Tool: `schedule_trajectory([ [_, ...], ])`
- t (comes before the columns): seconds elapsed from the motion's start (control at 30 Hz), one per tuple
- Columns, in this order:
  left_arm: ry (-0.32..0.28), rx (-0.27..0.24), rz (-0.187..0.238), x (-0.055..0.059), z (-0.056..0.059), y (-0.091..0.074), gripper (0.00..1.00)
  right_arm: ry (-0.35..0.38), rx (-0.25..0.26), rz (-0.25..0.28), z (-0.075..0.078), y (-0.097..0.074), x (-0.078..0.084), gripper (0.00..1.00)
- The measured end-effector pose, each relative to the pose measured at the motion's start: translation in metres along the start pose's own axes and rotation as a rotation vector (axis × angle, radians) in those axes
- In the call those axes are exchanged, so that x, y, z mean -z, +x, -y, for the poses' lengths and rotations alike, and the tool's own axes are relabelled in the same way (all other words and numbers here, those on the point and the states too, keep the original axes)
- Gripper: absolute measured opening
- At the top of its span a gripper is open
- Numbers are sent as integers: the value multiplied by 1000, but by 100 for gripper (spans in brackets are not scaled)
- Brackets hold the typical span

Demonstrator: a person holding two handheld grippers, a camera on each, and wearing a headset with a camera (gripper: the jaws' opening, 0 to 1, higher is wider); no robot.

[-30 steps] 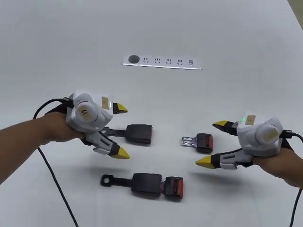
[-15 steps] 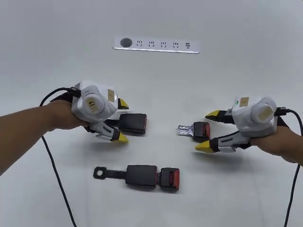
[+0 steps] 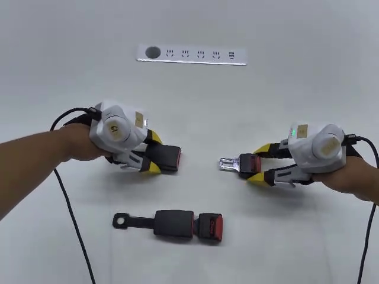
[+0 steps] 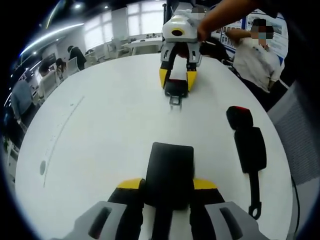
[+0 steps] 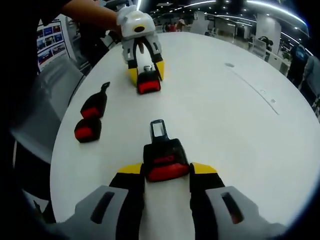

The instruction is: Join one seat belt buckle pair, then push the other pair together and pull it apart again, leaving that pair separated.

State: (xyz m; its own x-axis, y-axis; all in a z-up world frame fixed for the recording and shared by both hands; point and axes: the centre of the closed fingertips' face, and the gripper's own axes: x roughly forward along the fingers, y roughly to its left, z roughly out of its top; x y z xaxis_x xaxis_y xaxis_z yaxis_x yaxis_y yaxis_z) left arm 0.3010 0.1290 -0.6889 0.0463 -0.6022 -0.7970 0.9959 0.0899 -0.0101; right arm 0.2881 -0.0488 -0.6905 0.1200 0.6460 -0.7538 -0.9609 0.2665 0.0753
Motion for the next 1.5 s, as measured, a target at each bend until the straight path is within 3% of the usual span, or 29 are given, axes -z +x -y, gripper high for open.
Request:
schedule_trajectory([
  [0.23, -6, -5, -17, 2, -2, -1, 35, -6, -9, -25, 2, 1, 3, 33],
  [0.53, -26, -12, -38, 4, -3, -1, 35, -15, -17, -21, 2, 6, -1, 33],
  [0.73, -34, -13, -45, 4, -3, -1, 35, -18, -23, -5, -2, 16, -15, 33],
  [1.13, -44, -13, -60, 3, -3, 0, 35, -26, -46, 33, -7, 54, -54, 33],
  [1.5, -49, -12, -75, 3, -4, 2, 35, -22, -60, 69, -17, 68, -72, 33],
])
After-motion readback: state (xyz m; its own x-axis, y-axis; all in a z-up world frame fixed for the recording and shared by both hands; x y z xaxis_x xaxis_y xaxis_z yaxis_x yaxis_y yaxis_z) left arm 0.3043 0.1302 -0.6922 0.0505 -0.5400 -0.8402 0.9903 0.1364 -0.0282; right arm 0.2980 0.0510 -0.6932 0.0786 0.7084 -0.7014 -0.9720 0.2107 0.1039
